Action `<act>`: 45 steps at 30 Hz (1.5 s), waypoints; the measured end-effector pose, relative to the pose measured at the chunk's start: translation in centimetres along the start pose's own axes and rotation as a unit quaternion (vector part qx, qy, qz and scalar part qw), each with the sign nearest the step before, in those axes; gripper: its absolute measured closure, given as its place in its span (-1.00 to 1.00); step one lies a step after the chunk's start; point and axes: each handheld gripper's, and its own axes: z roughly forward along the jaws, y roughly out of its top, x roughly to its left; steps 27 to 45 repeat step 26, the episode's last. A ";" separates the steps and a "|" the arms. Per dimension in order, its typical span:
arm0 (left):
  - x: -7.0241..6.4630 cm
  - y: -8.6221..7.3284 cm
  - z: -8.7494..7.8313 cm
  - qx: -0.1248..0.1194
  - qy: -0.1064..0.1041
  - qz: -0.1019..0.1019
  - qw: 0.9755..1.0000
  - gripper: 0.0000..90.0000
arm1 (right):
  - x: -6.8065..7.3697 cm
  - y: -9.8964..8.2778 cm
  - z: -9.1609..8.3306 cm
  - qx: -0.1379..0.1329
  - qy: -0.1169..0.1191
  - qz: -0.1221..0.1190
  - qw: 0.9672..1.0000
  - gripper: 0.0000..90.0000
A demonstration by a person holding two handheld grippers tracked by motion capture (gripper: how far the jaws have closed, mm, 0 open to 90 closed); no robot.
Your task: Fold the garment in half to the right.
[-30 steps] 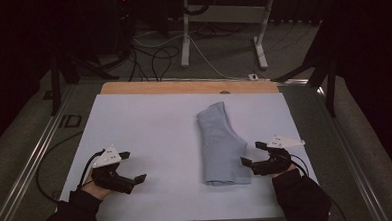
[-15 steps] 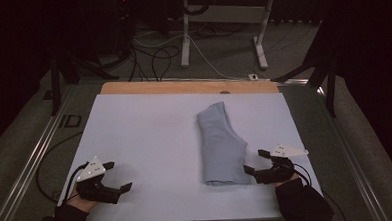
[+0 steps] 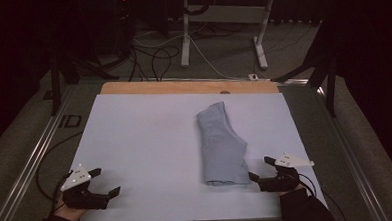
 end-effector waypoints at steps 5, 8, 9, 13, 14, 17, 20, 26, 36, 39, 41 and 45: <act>0.1 -0.3 0.0 -0.004 0.014 0.004 1.000 -1.00 | 0.1 0.2 0.3 -0.005 -0.015 -0.018 1.000 -0.79; -0.1 -0.3 -0.1 -0.008 0.015 0.009 1.000 -1.00 | 0.0 0.3 0.5 -0.006 -0.021 -0.024 0.999 -0.79; -0.2 -0.3 0.0 -0.009 0.014 0.010 1.000 -1.00 | 0.0 0.4 0.6 -0.005 -0.021 -0.024 0.999 -0.79; -0.4 -0.3 0.1 -0.007 0.012 0.014 1.000 -1.00 | 0.2 0.2 1.0 0.003 -0.017 -0.030 0.999 -0.78; -0.4 -0.3 0.1 -0.009 0.011 0.014 1.000 -1.00 | 0.2 0.2 1.0 0.003 -0.017 -0.030 0.999 -0.78; -0.3 -0.3 0.1 -0.013 0.011 0.014 1.000 -1.00 | 0.3 0.2 1.0 0.004 -0.013 -0.029 0.999 -0.78; -0.3 -0.2 0.0 -0.014 0.012 0.014 1.000 -1.00 | 0.4 0.3 0.8 0.002 -0.013 -0.033 0.999 -0.78; -0.5 -0.1 0.0 -0.018 0.010 0.018 1.000 -1.00 | 0.4 0.3 0.7 0.000 -0.013 -0.030 0.999 -0.78; -0.5 -0.1 0.0 -0.018 0.010 0.018 1.000 -1.00 | 0.4 0.3 0.7 0.000 -0.013 -0.030 0.999 -0.78; -0.5 -0.1 0.0 -0.018 0.010 0.018 1.000 -1.00 | 0.4 0.3 0.7 0.000 -0.013 -0.030 0.999 -0.78; -0.5 -0.1 0.0 -0.018 0.010 0.018 1.000 -1.00 | 0.4 0.3 0.7 0.000 -0.013 -0.030 0.999 -0.78; -0.5 -0.1 0.0 -0.018 0.010 0.018 1.000 -1.00 | 0.4 0.3 0.7 0.000 -0.013 -0.030 0.999 -0.78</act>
